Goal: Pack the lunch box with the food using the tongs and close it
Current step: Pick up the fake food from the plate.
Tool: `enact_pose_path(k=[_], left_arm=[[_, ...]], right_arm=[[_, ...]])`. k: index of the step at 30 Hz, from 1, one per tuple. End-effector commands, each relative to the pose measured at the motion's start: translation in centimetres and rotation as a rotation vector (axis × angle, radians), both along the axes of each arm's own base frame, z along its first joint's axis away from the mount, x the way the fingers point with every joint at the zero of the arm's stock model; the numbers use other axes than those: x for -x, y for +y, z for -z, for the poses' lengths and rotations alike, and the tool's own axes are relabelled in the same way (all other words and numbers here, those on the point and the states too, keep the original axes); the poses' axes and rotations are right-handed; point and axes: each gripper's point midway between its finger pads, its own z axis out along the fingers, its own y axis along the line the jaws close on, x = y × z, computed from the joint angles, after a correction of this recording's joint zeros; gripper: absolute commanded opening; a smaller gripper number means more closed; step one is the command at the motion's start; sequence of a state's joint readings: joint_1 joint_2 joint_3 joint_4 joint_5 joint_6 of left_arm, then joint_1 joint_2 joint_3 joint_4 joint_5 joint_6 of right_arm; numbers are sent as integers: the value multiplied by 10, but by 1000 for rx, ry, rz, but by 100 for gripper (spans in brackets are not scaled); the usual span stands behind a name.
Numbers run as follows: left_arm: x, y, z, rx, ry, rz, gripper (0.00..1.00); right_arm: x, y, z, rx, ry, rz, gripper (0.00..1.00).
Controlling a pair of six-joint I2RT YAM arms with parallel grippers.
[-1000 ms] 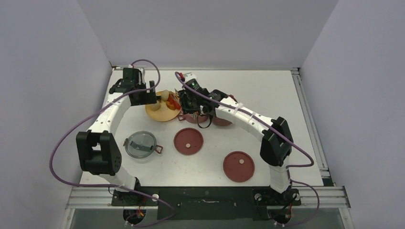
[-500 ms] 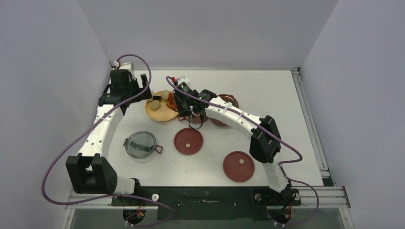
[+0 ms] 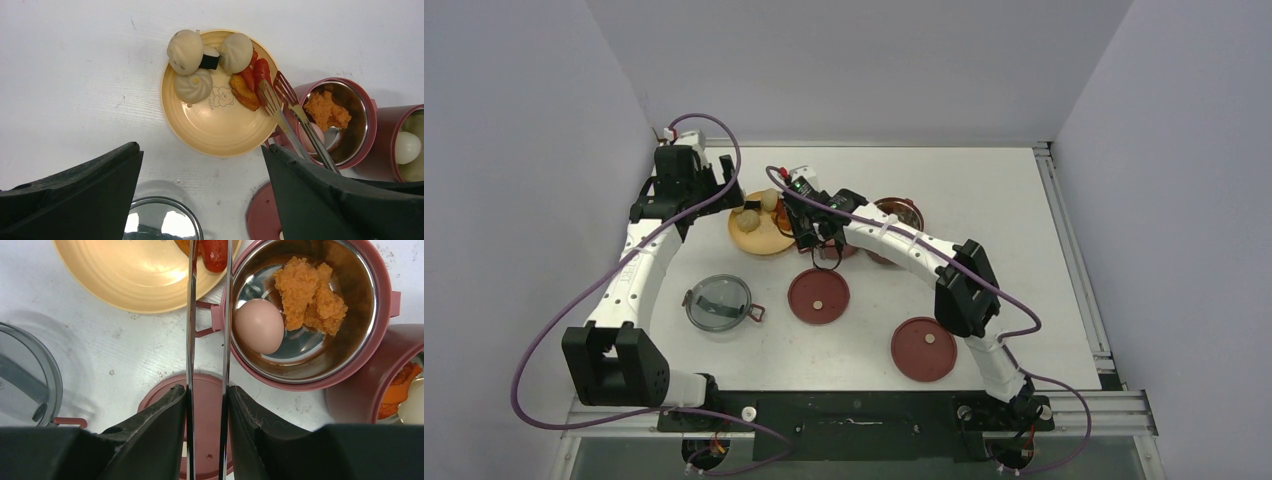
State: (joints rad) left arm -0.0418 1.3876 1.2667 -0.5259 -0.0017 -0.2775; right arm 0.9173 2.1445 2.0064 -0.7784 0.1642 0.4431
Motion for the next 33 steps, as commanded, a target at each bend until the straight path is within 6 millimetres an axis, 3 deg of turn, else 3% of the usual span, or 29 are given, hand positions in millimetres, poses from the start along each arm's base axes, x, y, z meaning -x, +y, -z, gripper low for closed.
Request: enact_pose_path(k=[1,24,33], left_arm=[[-8,-3,-19,26,-73,12,97],[-8,-4,-20,32,-76,20,97],[-8,-4,-20,32,-77,20,97]], right_arm=[[-7,5,-16,-20,-40,17,34],[-16,10,5,-11,1,25,37],[-11,29,-5,-70,18,-24,36]])
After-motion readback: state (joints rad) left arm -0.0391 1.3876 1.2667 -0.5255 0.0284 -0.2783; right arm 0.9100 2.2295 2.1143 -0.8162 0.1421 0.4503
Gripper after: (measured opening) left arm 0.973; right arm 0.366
